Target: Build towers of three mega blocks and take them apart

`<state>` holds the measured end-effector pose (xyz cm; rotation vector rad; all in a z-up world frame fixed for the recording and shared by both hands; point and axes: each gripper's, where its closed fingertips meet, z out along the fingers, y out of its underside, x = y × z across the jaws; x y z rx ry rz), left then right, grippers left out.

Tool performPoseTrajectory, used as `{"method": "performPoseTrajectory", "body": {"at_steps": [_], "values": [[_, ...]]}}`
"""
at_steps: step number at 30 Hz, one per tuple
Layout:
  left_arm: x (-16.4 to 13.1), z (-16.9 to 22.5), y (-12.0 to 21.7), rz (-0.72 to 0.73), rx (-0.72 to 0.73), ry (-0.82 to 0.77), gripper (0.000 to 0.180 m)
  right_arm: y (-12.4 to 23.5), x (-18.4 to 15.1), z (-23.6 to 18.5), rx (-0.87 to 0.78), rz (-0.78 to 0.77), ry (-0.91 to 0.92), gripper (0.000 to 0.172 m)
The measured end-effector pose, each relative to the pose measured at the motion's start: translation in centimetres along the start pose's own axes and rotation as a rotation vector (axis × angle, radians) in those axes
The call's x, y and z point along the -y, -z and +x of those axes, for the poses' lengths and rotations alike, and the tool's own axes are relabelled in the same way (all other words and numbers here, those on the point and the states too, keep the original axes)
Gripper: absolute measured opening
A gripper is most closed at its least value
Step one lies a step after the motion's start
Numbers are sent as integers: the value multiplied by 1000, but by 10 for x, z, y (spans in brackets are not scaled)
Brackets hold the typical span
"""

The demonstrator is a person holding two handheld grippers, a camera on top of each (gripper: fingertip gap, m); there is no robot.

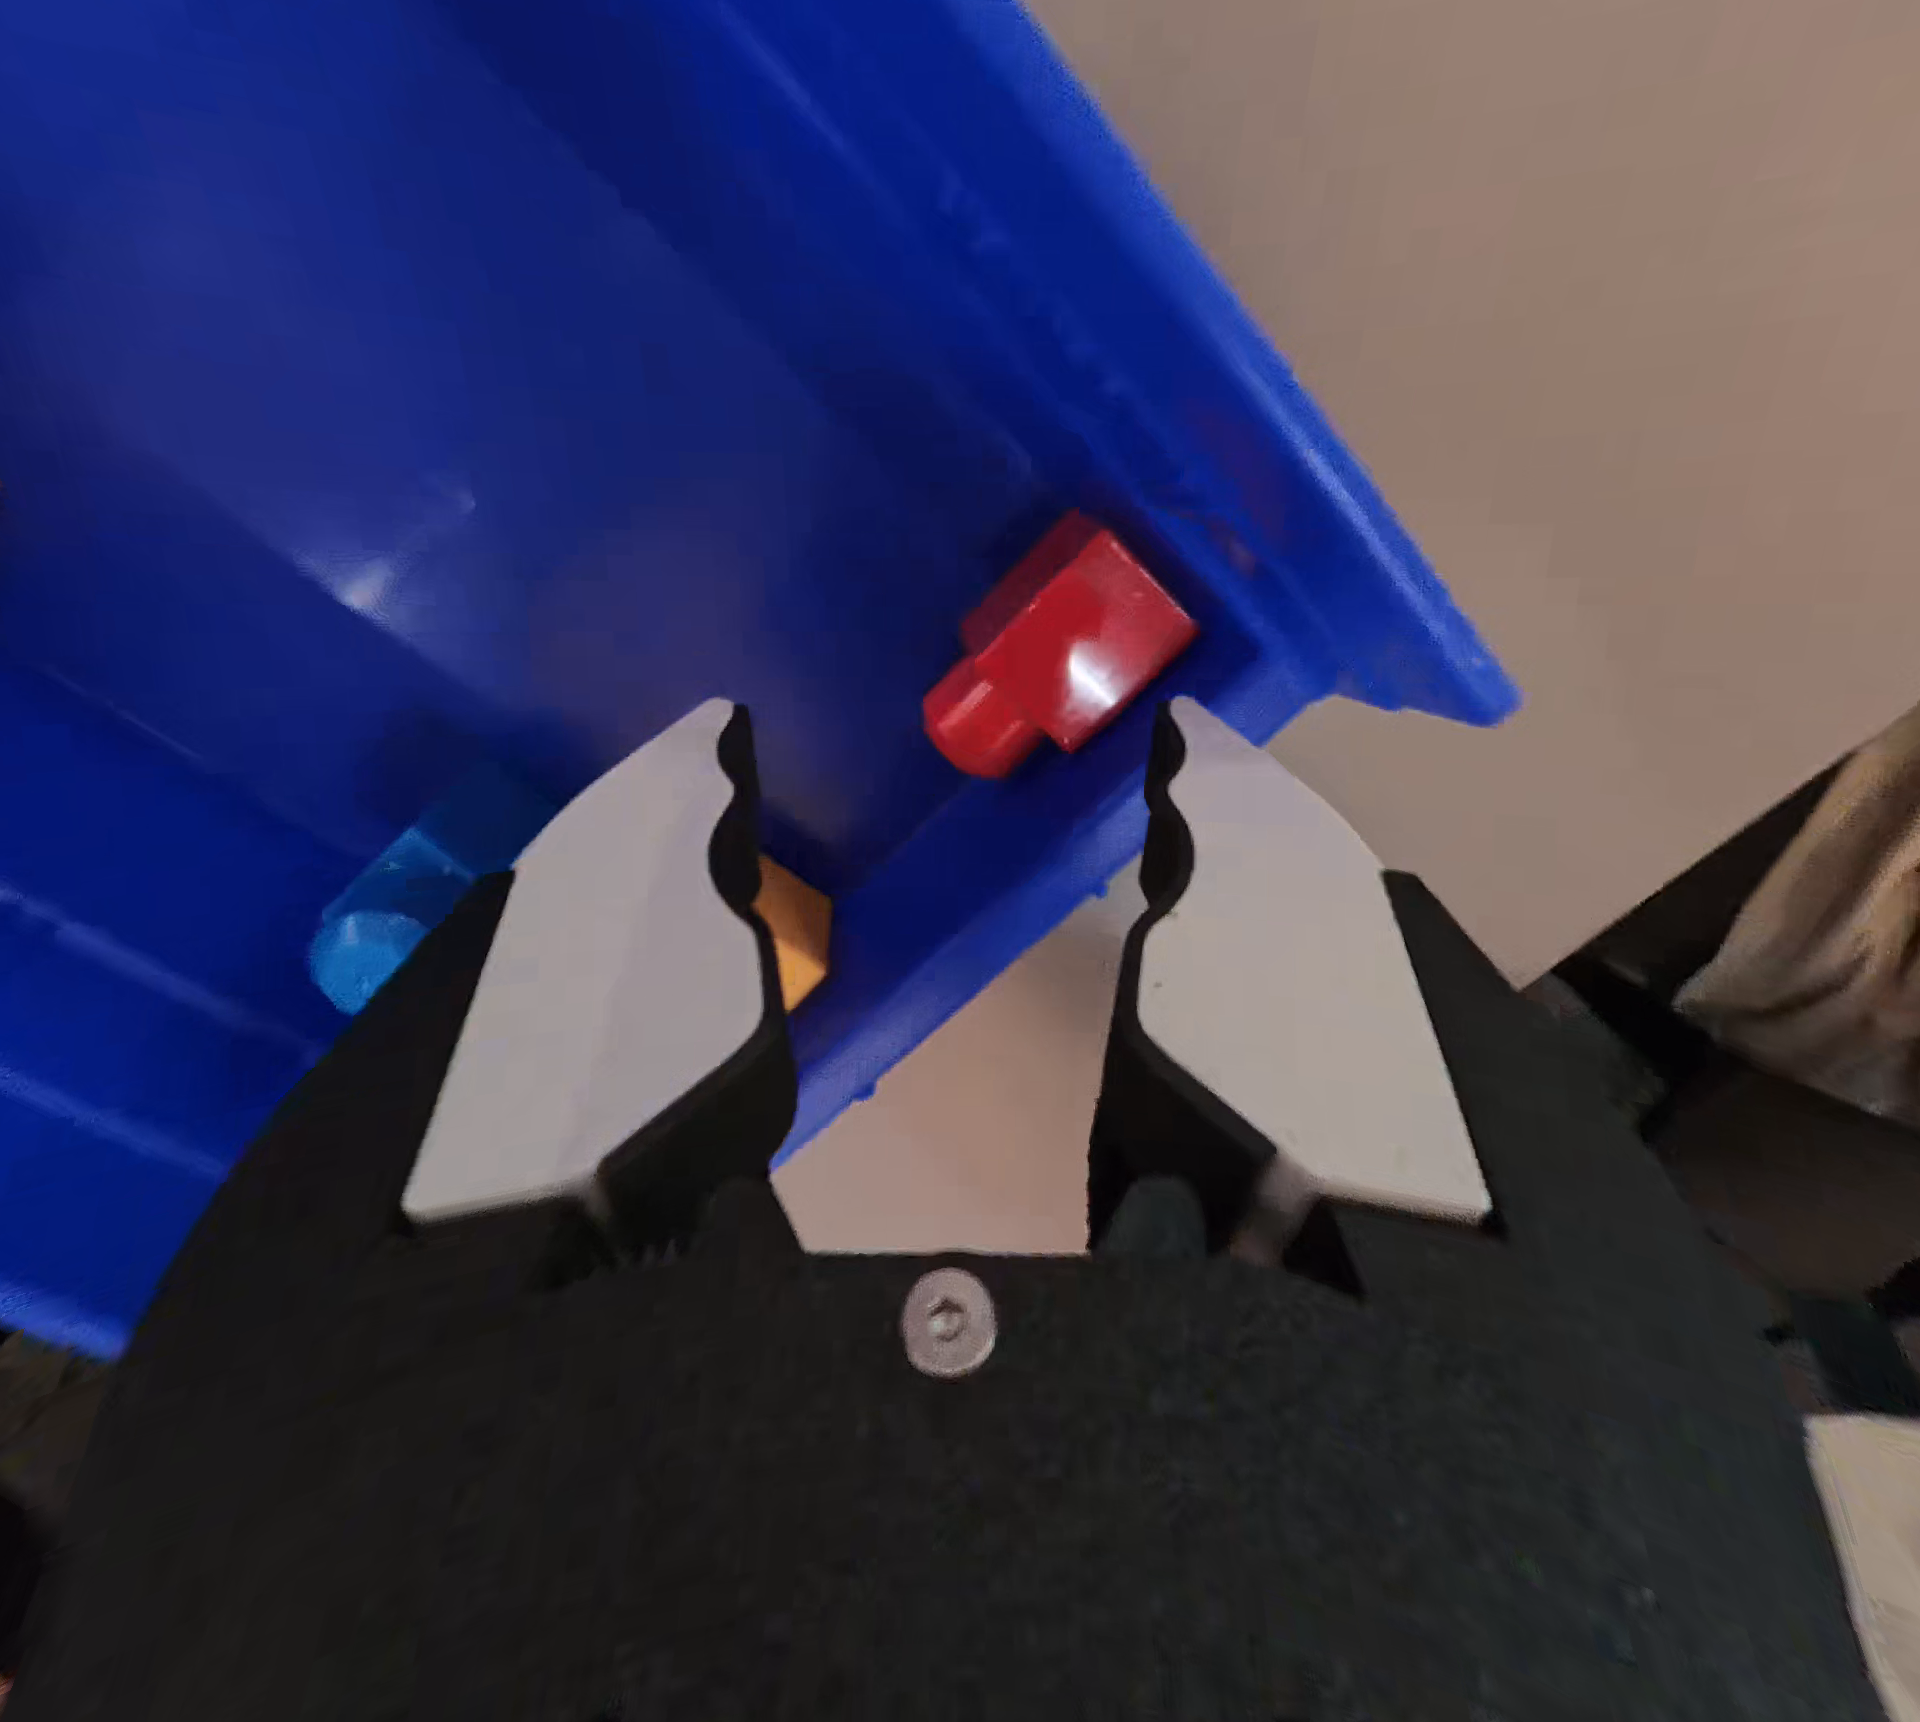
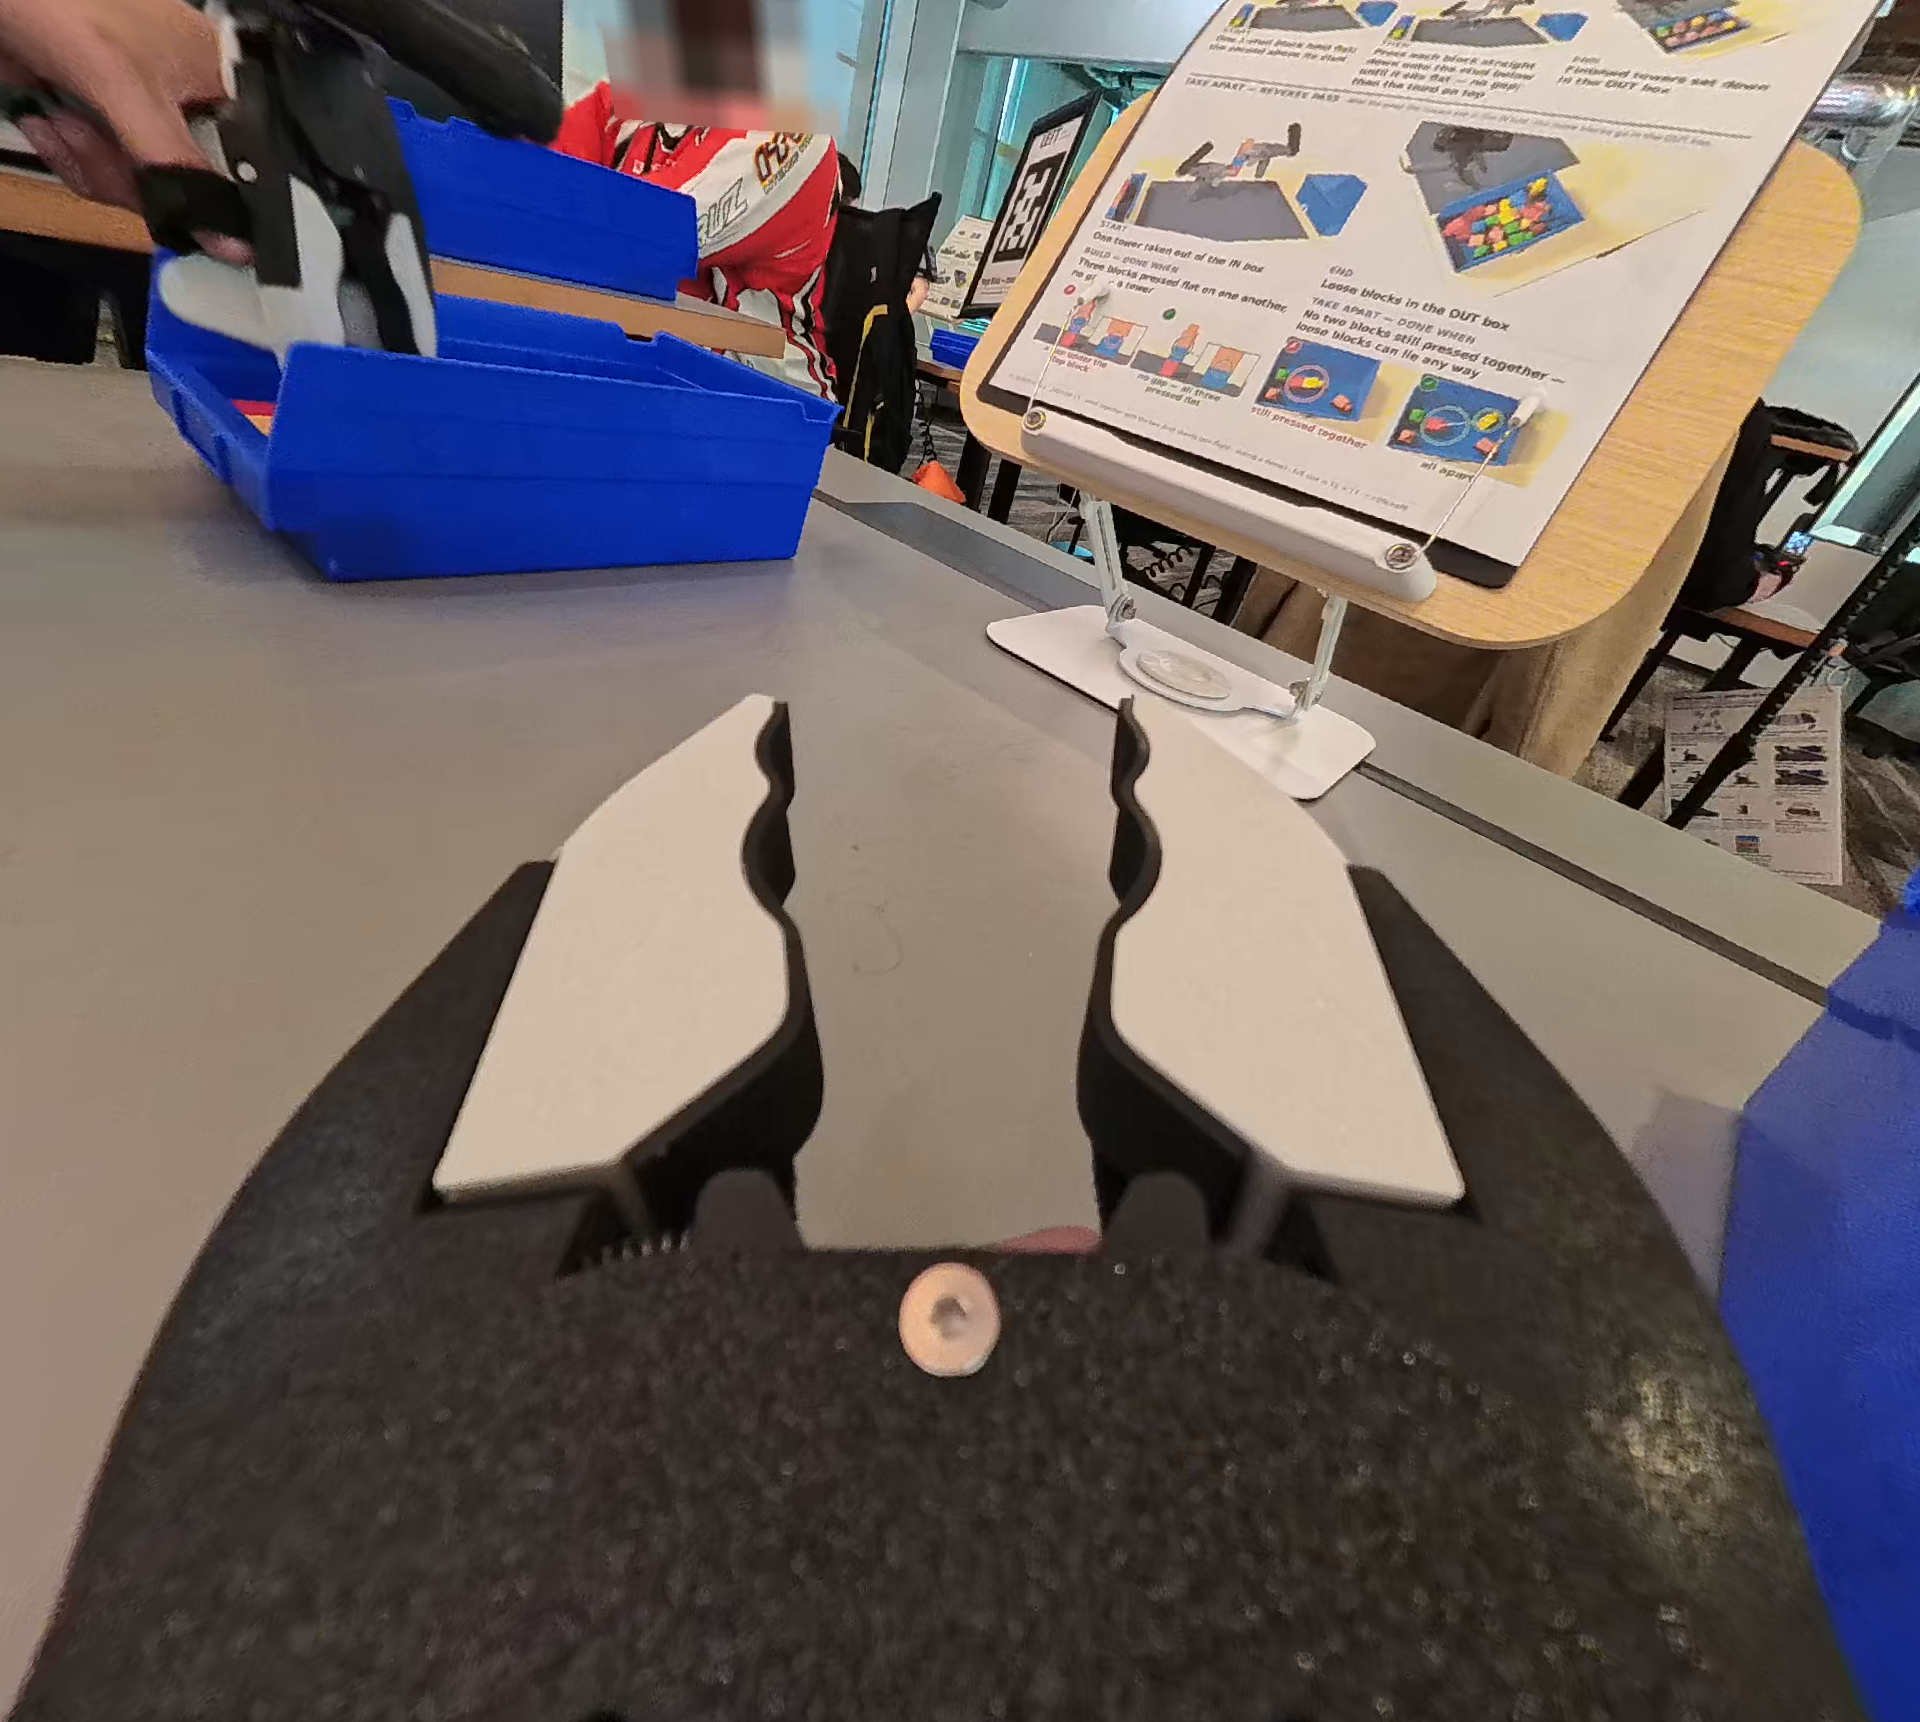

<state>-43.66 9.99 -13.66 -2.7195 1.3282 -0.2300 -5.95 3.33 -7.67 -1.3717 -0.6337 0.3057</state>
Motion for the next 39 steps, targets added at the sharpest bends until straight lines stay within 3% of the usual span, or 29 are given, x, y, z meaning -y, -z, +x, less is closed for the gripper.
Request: {"method": "performPoseTrajectory", "body": {"at_steps": [11, 16, 24, 28, 31, 35, 39], "values": [[-3, 5, -36, -109, -198, -14, 78, 0, 1, -1, 9, 4, -2, 58], [-6, -11, -38, -91, -188, 6, 90, 0, 0, -1, 10, 2, -3, 58], [5, -48, -23, 46, -76, 18, 76, -1, 0, -2, 14, 2, -1, 56], [13, -34, -9, 122, -76, -104, 75, -1, 0, -3, 20, 3, 4, 56], [9, -29, -12, 64, -21, -223, 74, -1, 1, -5, 26, 5, 12, 55], [1, -36, -25, -38, 22, -268, 72, 0, 1, -5, 25, 9, 12, 55], [9, -38, -33, 14, 78, -403, 65, -1, 1, -5, 26, 8, 11, 55]]}}
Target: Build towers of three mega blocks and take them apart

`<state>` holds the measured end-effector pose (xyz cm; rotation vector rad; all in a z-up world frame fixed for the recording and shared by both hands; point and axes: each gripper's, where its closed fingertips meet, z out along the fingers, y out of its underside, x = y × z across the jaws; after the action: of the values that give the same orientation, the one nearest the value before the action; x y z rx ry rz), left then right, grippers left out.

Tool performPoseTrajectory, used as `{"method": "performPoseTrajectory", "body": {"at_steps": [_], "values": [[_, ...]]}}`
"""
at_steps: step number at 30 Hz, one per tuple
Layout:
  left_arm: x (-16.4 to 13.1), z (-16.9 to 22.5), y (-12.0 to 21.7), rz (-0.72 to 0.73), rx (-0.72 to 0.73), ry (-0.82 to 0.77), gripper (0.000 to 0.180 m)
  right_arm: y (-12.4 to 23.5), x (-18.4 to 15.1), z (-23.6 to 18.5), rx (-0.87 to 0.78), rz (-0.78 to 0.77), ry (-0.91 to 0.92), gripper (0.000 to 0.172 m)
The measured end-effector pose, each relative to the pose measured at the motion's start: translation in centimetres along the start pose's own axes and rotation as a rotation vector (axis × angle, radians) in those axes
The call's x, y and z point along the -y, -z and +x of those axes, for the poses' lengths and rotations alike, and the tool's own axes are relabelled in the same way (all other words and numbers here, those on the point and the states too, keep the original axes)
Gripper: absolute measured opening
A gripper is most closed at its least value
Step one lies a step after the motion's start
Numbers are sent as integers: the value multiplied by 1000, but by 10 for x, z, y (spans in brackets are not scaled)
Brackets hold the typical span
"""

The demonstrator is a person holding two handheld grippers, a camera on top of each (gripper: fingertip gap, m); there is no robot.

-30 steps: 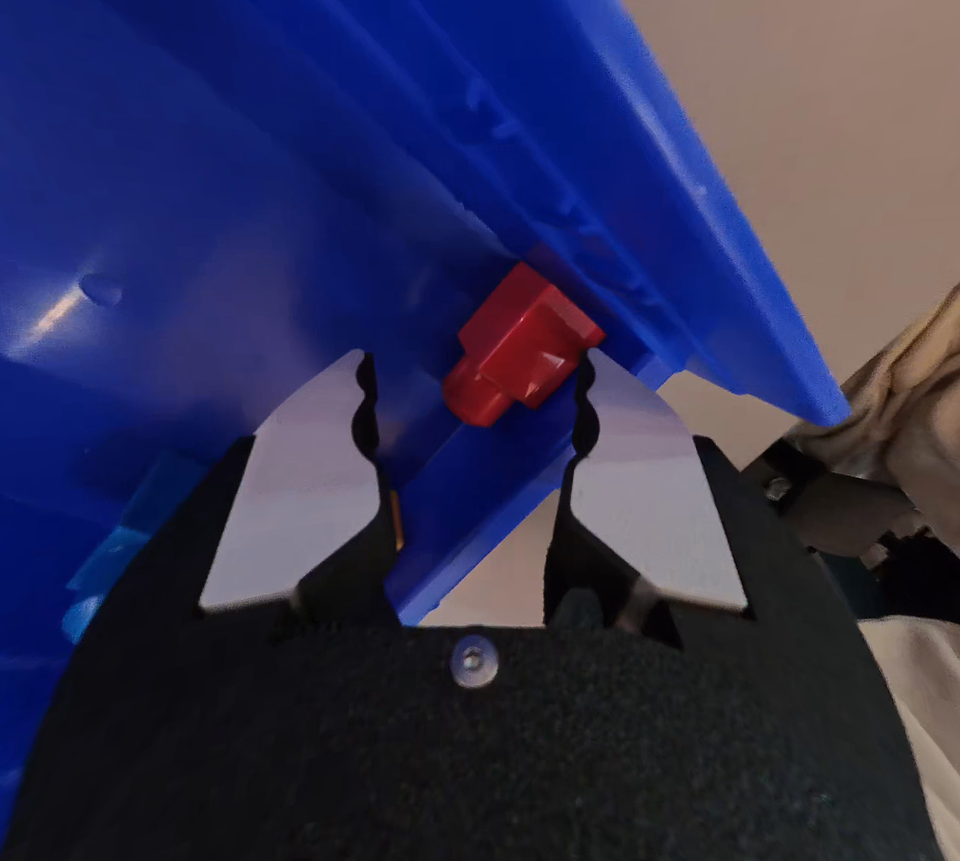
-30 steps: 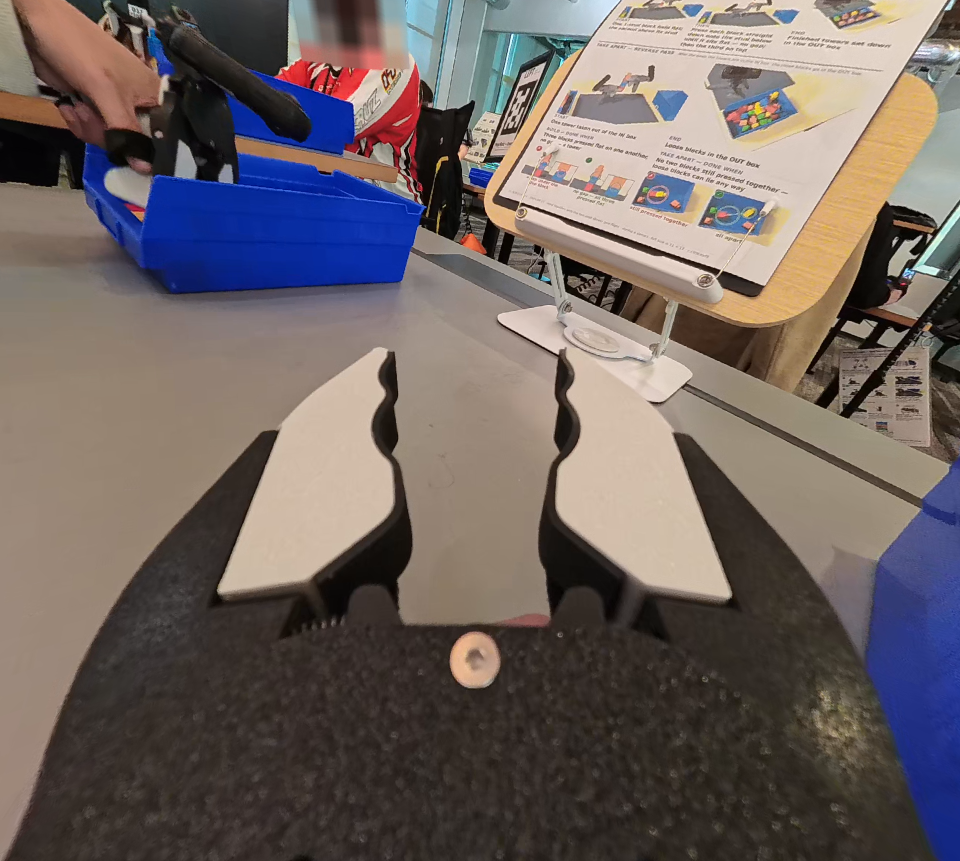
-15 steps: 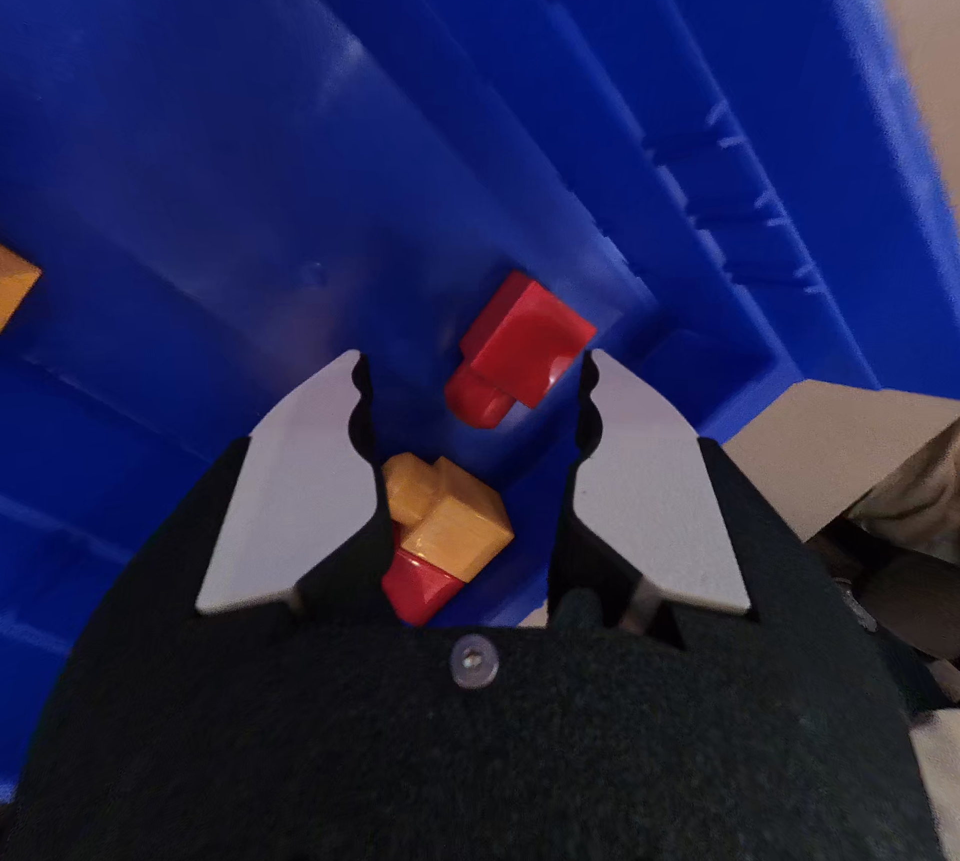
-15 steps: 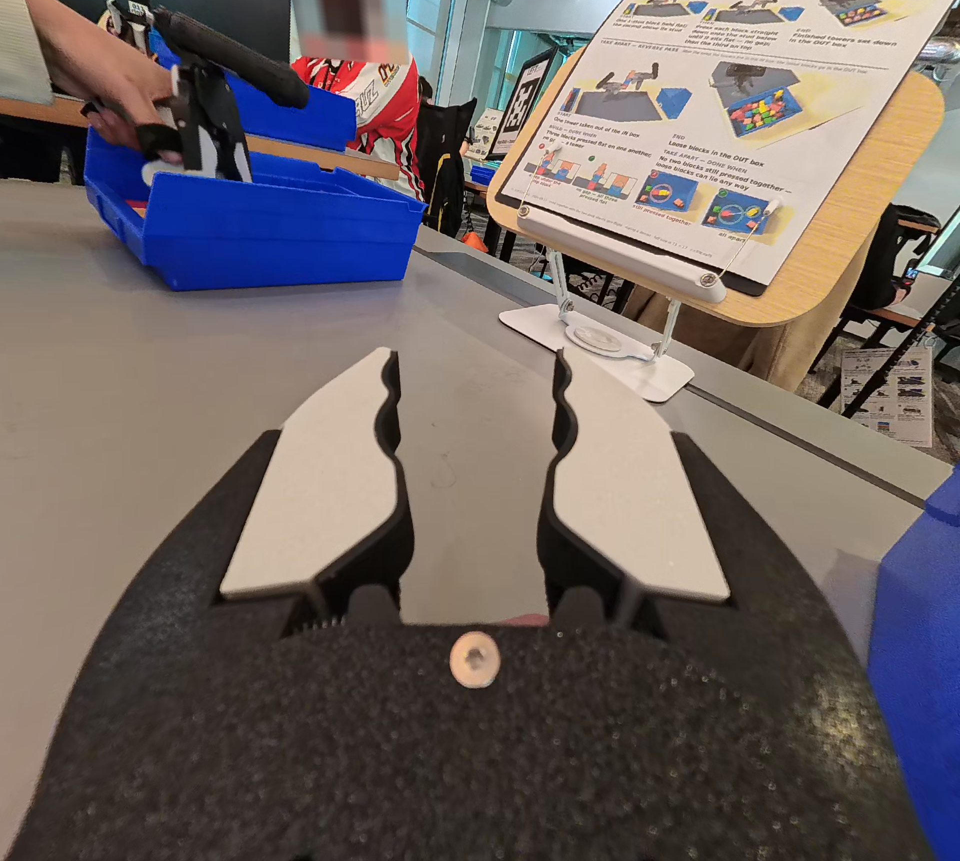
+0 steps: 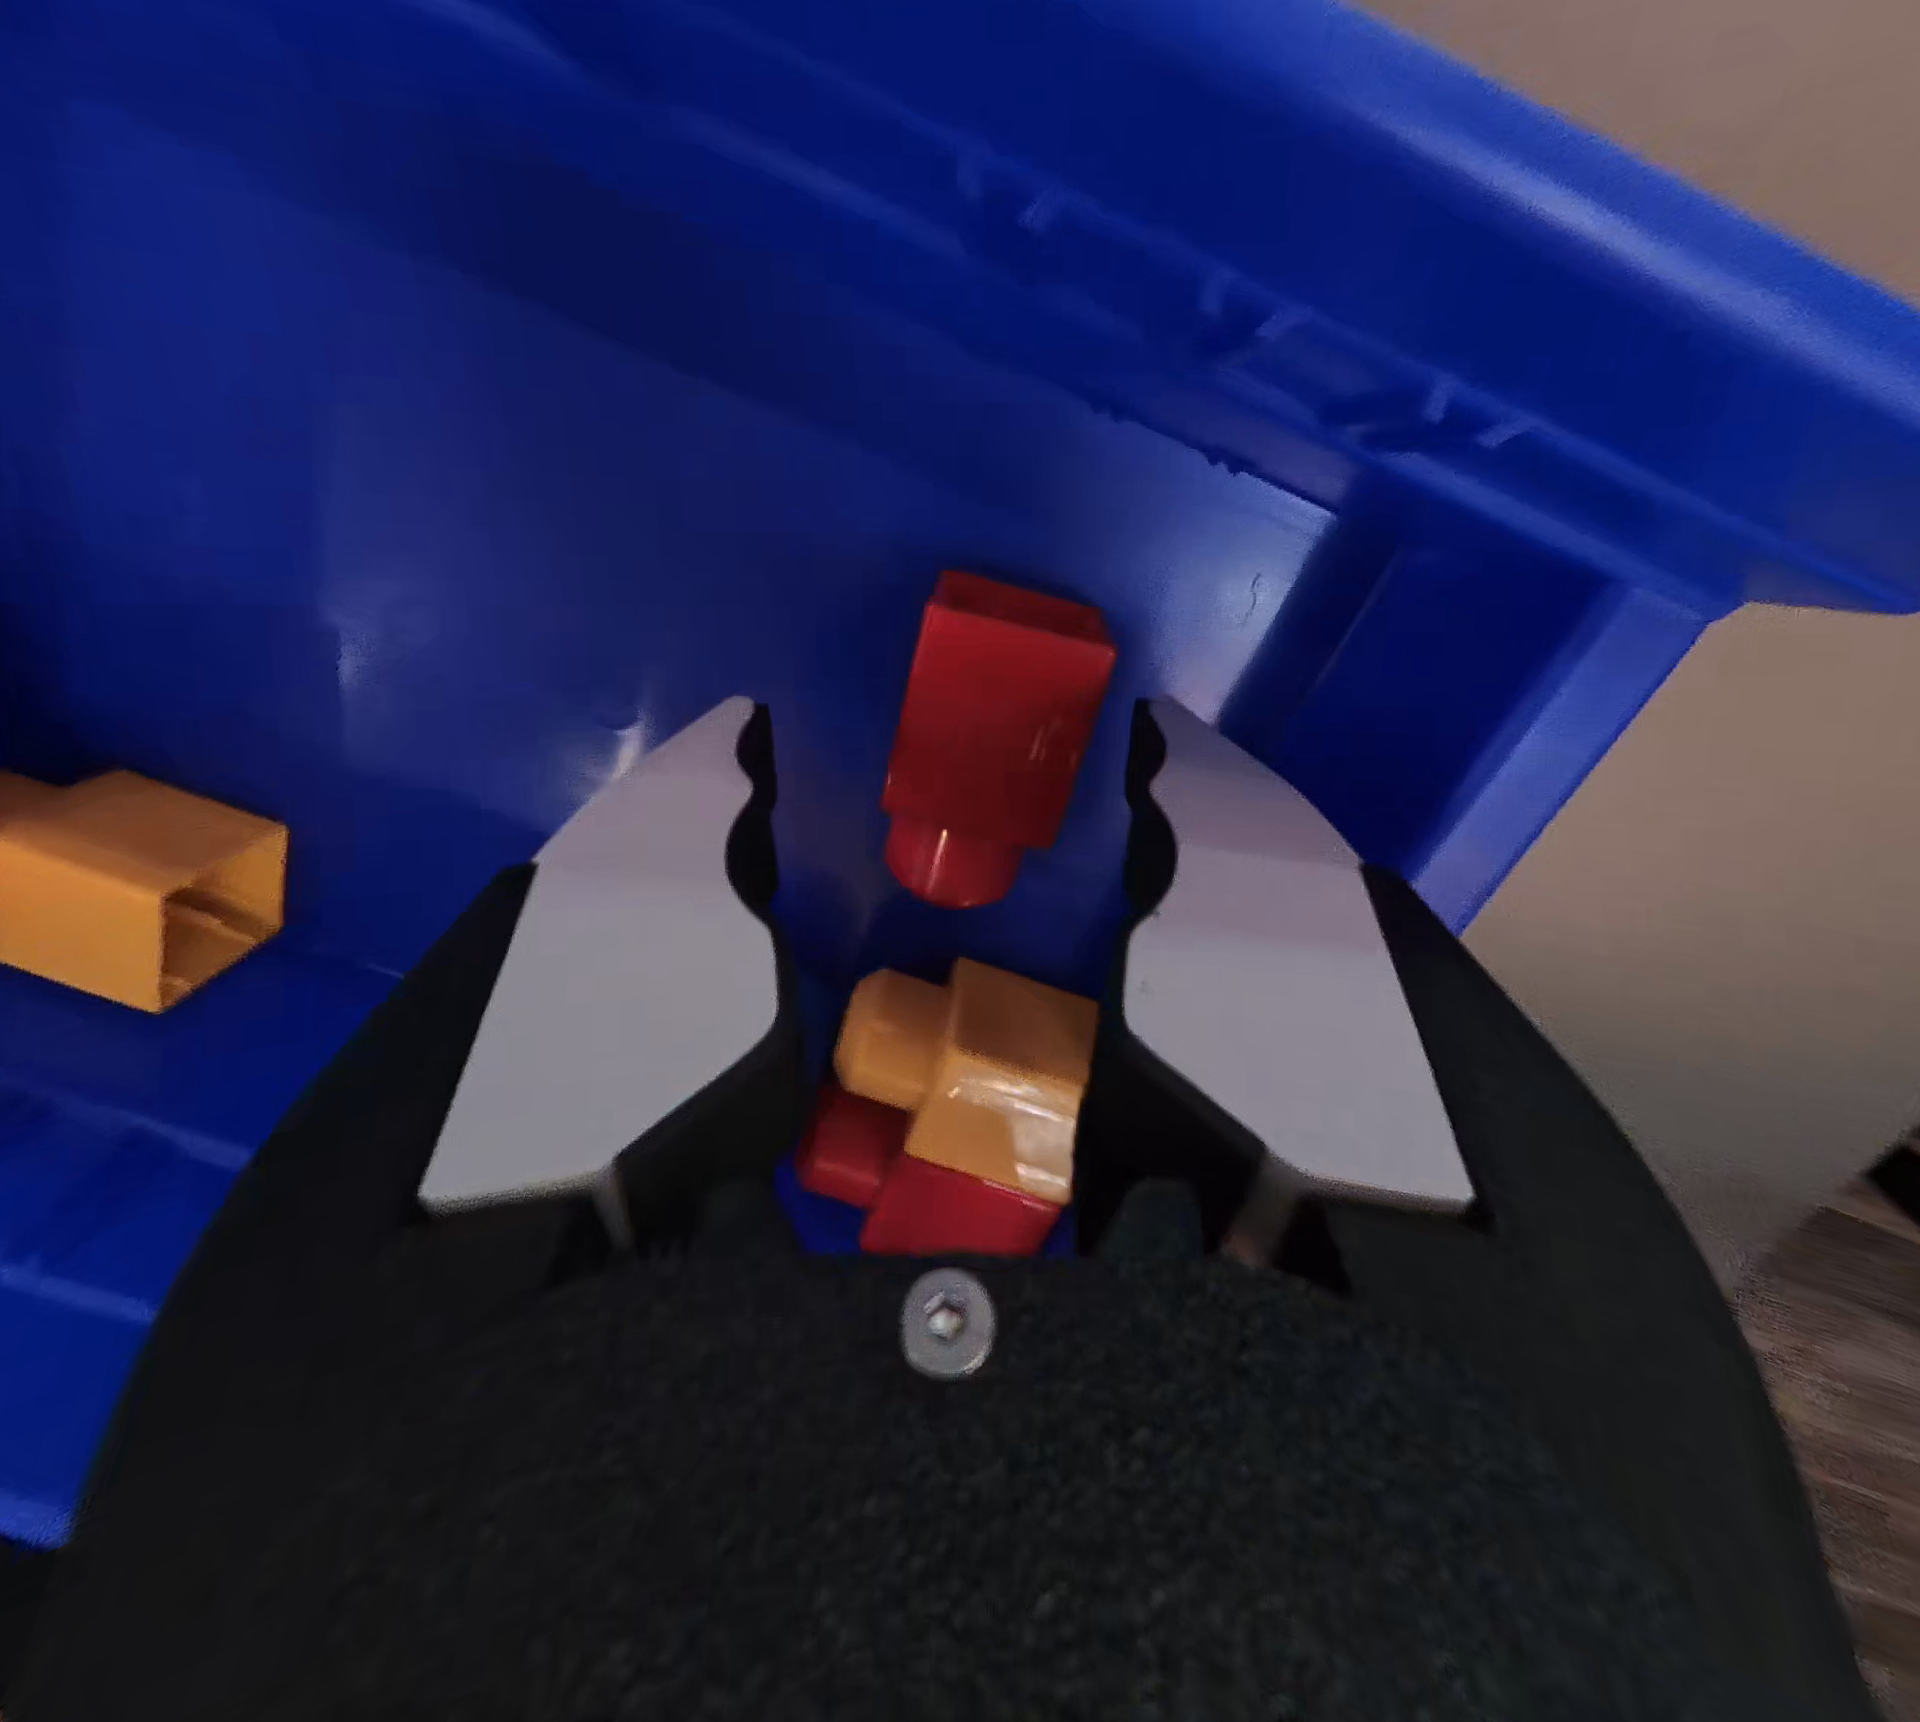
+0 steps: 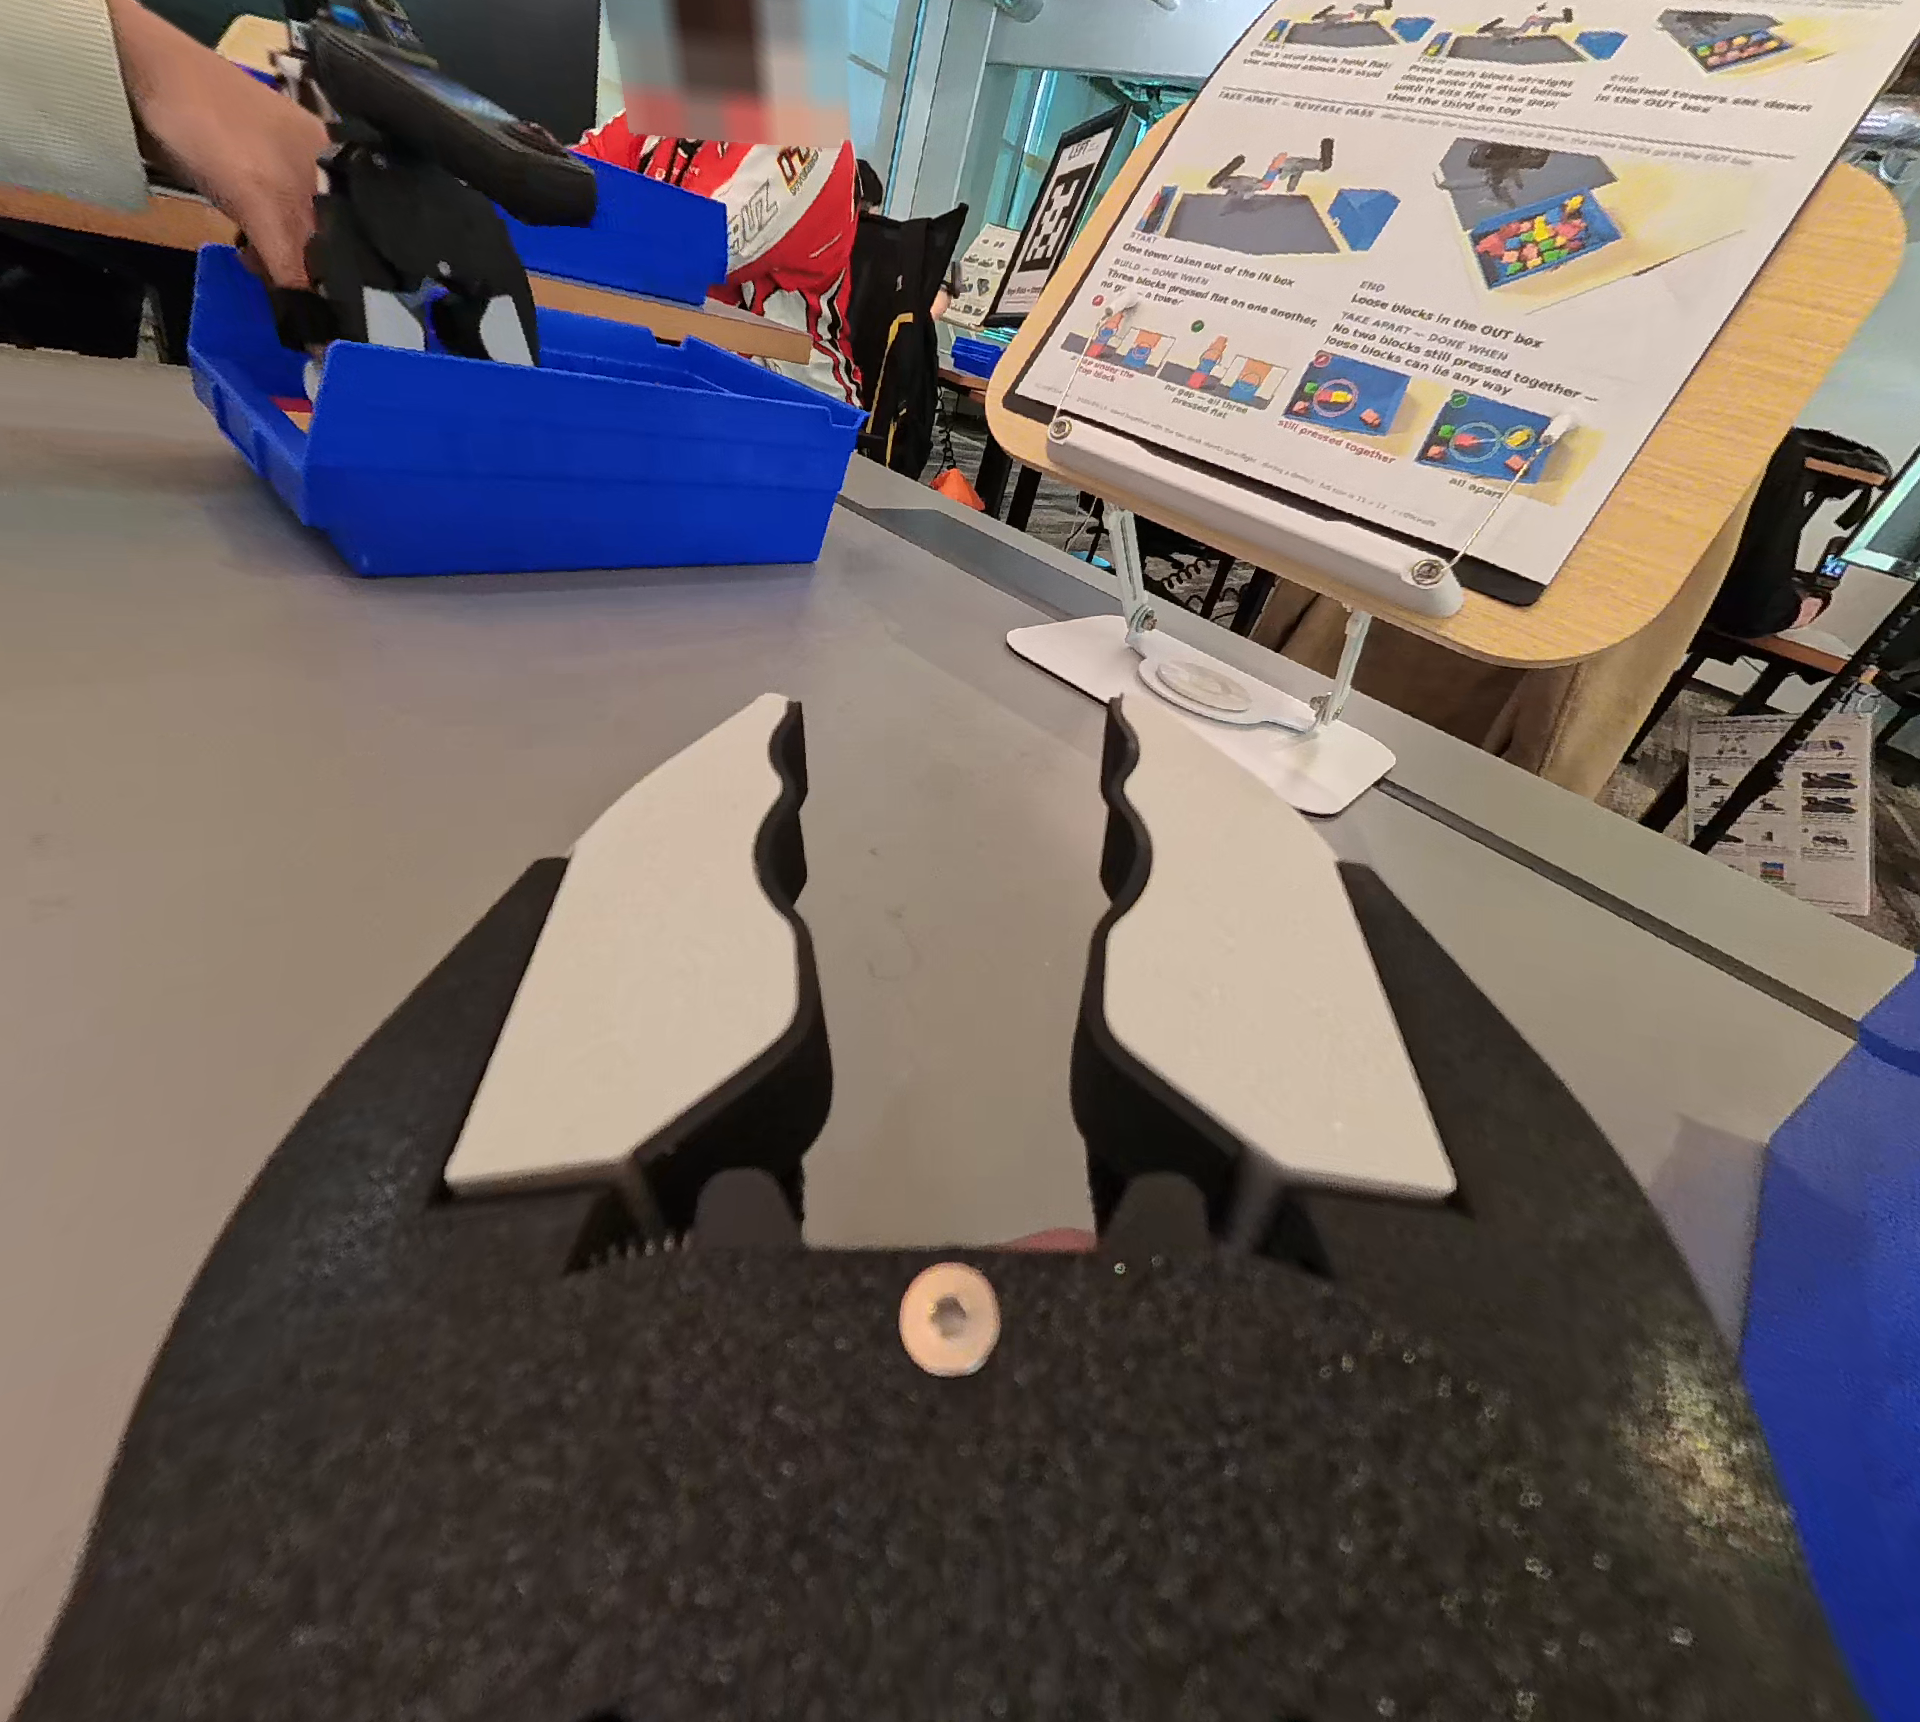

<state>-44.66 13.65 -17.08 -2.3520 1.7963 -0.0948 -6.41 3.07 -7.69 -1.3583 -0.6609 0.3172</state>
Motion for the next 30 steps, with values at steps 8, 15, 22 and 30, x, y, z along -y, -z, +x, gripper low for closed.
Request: {"method": "performPoseTrajectory", "body": {"at_steps": [8, 15, 22, 30], "values": [[-6, 13, -16, 26, -9, -112, 37, -1, -2, 0, 2, -11, -5, 53], [13, 8, 42, 121, 65, -76, 37, -2, -2, 1, -2, -11, -6, 53], [114, 47, 114, 154, 108, -193, 37, 2, 4, 3, -16, 22, -8, 52], [251, 49, 28, 50, 112, -238, 36, 7, 8, 3, -11, 47, -12, 50]]}}
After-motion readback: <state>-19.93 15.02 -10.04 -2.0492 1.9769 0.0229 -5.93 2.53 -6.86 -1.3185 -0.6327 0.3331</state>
